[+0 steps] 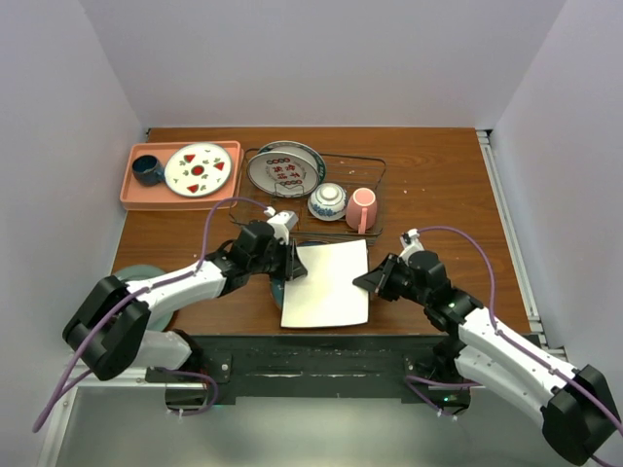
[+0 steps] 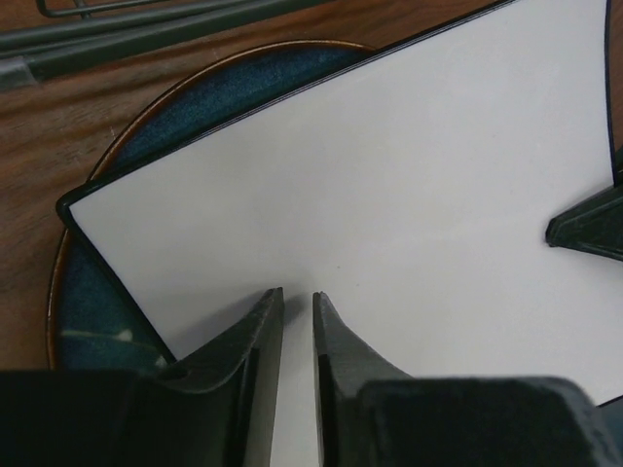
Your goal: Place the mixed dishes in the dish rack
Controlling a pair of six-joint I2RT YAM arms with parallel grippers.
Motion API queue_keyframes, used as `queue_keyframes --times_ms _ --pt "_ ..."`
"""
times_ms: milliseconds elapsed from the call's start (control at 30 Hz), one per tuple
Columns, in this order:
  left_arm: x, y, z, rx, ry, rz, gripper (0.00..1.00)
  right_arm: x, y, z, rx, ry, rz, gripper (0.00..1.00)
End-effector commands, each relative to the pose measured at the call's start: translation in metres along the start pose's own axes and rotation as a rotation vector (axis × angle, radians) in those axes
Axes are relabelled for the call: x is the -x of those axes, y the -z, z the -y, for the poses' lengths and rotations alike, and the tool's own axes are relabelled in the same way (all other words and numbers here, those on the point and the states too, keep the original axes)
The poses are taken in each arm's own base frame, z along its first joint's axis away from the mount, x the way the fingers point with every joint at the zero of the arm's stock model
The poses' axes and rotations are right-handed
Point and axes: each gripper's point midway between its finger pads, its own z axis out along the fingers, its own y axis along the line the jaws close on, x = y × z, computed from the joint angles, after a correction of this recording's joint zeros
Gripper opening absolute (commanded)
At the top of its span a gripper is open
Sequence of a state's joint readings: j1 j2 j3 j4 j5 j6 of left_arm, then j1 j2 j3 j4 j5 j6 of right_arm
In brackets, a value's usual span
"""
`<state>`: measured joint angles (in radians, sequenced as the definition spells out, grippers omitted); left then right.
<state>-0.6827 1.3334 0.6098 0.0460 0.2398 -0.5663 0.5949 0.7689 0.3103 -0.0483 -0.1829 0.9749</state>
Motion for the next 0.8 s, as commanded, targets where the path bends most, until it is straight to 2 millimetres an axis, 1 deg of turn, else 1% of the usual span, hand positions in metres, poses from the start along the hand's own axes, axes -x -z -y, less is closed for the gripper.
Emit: queue_keyframes --times_ms 0,67,100,167,200,267,300,367,400,500,633,767 --pt "-0.016 0.009 -0.011 0.071 0.008 -0.058 0.33 0.015 0.009 0.023 -0.146 0.152 0.057 0.0" --pt "-0.008 0.014 -0.008 0.071 0.0 -0.037 0.39 0.021 0.013 0.019 -0.15 0.164 0.073 0.0" --pt "-0.006 0.015 -0.007 0.071 -0.003 -0.032 0.45 0.025 0.015 0.013 -0.139 0.168 0.086 0.0" --pt "0.002 0.02 -0.004 0.074 -0.015 -0.012 0.51 0.03 0.017 0.007 -0.13 0.18 0.097 0.0" --pt "0.004 0.022 -0.004 0.08 -0.016 -0.007 0.59 0.035 0.019 -0.001 -0.111 0.183 0.114 0.0" --pt "0.013 0.026 -0.001 0.083 -0.028 0.015 0.64 0.04 0.021 -0.009 -0.091 0.19 0.127 0.0" --pt "0.015 0.028 0.0 0.084 -0.032 0.02 0.69 0.044 0.021 -0.016 -0.075 0.191 0.137 0.0" --pt "0.022 0.033 0.003 0.086 -0.043 0.037 0.73 0.047 0.022 -0.022 -0.062 0.194 0.143 0.0" --pt "0.023 0.034 0.003 0.09 -0.044 0.041 0.8 0.05 0.023 -0.028 -0.052 0.194 0.149 0.0" --pt "0.029 0.039 0.006 0.088 -0.055 0.057 0.83 0.054 0.023 -0.033 -0.046 0.193 0.155 0.0" --pt "0.035 0.046 0.007 0.096 -0.061 0.08 0.84 0.059 0.028 -0.038 -0.045 0.197 0.175 0.0" --pt "0.035 0.048 0.006 0.106 -0.064 0.085 0.84 0.062 0.036 -0.04 -0.054 0.202 0.185 0.0"
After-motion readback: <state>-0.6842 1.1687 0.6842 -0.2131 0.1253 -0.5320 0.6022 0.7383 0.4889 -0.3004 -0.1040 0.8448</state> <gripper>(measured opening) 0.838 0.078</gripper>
